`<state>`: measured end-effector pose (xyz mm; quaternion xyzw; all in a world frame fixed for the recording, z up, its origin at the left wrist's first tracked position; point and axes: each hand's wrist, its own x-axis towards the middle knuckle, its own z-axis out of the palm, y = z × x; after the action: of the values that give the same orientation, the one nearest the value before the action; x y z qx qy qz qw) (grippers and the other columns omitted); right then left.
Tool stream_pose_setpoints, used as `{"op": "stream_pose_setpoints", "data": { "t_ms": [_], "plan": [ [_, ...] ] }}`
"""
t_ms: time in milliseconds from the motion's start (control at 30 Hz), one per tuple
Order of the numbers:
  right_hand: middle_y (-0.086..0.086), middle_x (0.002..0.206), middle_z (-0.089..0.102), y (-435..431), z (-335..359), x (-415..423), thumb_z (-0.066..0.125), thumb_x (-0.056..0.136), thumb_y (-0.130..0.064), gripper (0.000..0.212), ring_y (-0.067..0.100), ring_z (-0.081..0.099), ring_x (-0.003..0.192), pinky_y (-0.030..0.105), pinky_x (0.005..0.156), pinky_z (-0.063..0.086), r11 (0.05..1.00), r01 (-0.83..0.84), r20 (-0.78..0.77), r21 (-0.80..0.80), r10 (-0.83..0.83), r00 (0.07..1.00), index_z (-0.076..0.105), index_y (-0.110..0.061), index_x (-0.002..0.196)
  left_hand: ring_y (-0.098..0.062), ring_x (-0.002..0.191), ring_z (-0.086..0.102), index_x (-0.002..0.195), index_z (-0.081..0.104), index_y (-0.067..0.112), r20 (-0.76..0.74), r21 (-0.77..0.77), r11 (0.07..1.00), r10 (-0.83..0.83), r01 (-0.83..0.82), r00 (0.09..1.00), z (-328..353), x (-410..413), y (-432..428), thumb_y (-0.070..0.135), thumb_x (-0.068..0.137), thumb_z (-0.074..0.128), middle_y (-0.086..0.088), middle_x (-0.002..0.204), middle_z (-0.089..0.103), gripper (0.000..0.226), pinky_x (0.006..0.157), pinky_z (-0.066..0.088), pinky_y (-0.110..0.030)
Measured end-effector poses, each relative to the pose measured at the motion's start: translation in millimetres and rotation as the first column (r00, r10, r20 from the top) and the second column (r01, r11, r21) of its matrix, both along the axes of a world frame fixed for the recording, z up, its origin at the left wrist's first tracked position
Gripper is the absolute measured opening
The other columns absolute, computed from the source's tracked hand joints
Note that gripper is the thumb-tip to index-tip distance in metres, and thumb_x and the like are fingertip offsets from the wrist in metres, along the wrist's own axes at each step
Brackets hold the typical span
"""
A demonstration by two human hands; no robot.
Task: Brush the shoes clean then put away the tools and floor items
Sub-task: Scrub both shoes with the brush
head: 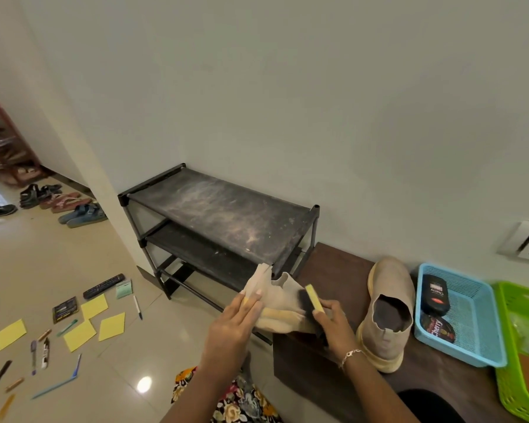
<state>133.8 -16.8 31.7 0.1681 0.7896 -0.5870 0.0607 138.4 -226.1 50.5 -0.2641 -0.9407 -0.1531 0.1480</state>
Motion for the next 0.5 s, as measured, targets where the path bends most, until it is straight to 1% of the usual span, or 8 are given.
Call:
{"op": "stream_pose_setpoints", "data": {
  "t_ms": [67, 133, 200, 300, 367, 433, 467, 500],
  "plan": [
    [0.007, 0.096, 0.054, -1, -1, -3, 0.045, 0.095, -0.021, 0.026, 0.016, 0.051, 0.072, 0.033, 0.069, 0.043, 0.995, 0.051, 0.041, 0.082, -0.054, 0.998, 0.044, -0.014, 0.12, -0.027, 0.103, 0.064, 0.118, 0.048, 0.018, -0.009, -0.016, 1.0, 0.0, 0.0, 1.0, 1, 0, 3, 0.003, 0.029, 0.093, -0.002, 0.115, 0.066, 0.1, 0.068, 0.059, -0.033],
    [0.005, 0.103, 0.056, -21, 17, 2, 0.047, 0.094, -0.019, 0.02, 0.016, 0.054, 0.084, 0.034, 0.077, 0.046, 0.994, -0.1, -0.086, 0.054, 0.105, 0.991, 0.043, -0.017, 0.114, -0.029, 0.103, 0.064, 0.116, 0.056, 0.015, -0.03, -0.004, 1.0, 0.008, -0.008, 1.0, 1, -2, 4, -0.002, 0.03, 0.091, -0.003, 0.115, 0.067, 0.094, 0.069, 0.059, -0.034],
    [-0.002, 0.104, 0.058, -42, 48, 16, 0.052, 0.091, -0.023, 0.023, 0.014, 0.057, 0.094, 0.028, 0.078, 0.05, 0.947, -0.301, -0.21, -0.115, 0.273, 0.939, 0.045, -0.017, 0.112, -0.029, 0.102, 0.065, 0.11, 0.066, 0.012, -0.03, 0.007, 1.0, 0.029, -0.029, 0.999, 4, -3, 2, -0.004, 0.033, 0.09, -0.005, 0.114, 0.067, 0.082, 0.069, 0.059, -0.033],
    [-0.011, 0.1, 0.062, -48, 77, 32, 0.052, 0.081, -0.025, 0.039, 0.0, 0.06, 0.09, 0.016, 0.073, 0.048, 0.829, -0.432, -0.339, -0.356, 0.316, 0.886, 0.049, -0.014, 0.118, -0.026, 0.104, 0.064, 0.107, 0.069, 0.011, -0.03, 0.032, 0.999, 0.017, -0.016, 0.999, 12, -1, 5, 0.002, 0.041, 0.09, -0.006, 0.113, 0.067, 0.07, 0.07, 0.057, -0.027],
    [-0.006, 0.099, 0.06, -42, 78, 36, 0.051, 0.079, -0.028, 0.044, 0.001, 0.061, 0.075, 0.015, 0.061, 0.048, 0.844, -0.362, -0.353, -0.395, 0.225, 0.908, 0.046, -0.017, 0.122, -0.025, 0.099, 0.067, 0.104, 0.071, 0.014, 0.015, -0.003, 0.998, 0.063, -0.063, 0.998, 22, -1, 13, 0.007, 0.034, 0.092, -0.004, 0.11, 0.069, 0.074, 0.064, 0.057, -0.026],
    [0.003, 0.096, 0.06, -32, 67, 35, 0.053, 0.08, -0.032, 0.046, 0.012, 0.058, 0.059, 0.021, 0.05, 0.046, 0.858, -0.211, -0.297, -0.469, 0.072, 0.952, 0.045, -0.022, 0.124, -0.021, 0.103, 0.065, 0.103, 0.071, 0.018, 0.053, -0.041, 0.989, 0.144, -0.142, 0.988, 35, 1, 21, 0.012, 0.034, 0.094, -0.001, 0.11, 0.069, 0.073, 0.061, 0.057, -0.024],
    [0.006, 0.099, 0.06, -25, 58, 35, 0.055, 0.082, -0.032, 0.042, 0.016, 0.058, 0.06, 0.027, 0.052, 0.049, 0.862, -0.138, -0.269, -0.488, 0.002, 0.963, 0.046, -0.026, 0.123, -0.021, 0.114, 0.059, 0.11, 0.068, 0.018, 0.083, -0.042, 0.987, 0.161, -0.158, 0.984, 40, 2, 24, 0.012, 0.046, 0.09, -0.001, 0.118, 0.065, 0.068, 0.067, 0.057, -0.025],
    [0.006, 0.106, 0.06, -19, 50, 35, 0.057, 0.083, -0.035, 0.038, 0.02, 0.06, 0.072, 0.034, 0.062, 0.053, 0.87, -0.081, -0.248, -0.487, -0.048, 0.968, 0.049, -0.033, 0.12, -0.02, 0.128, 0.047, 0.121, 0.061, 0.018, 0.12, -0.034, 0.985, 0.171, -0.168, 0.978, 48, 3, 28, 0.01, 0.063, 0.082, 0.0, 0.131, 0.057, 0.061, 0.076, 0.055, -0.027]
  ]
}}
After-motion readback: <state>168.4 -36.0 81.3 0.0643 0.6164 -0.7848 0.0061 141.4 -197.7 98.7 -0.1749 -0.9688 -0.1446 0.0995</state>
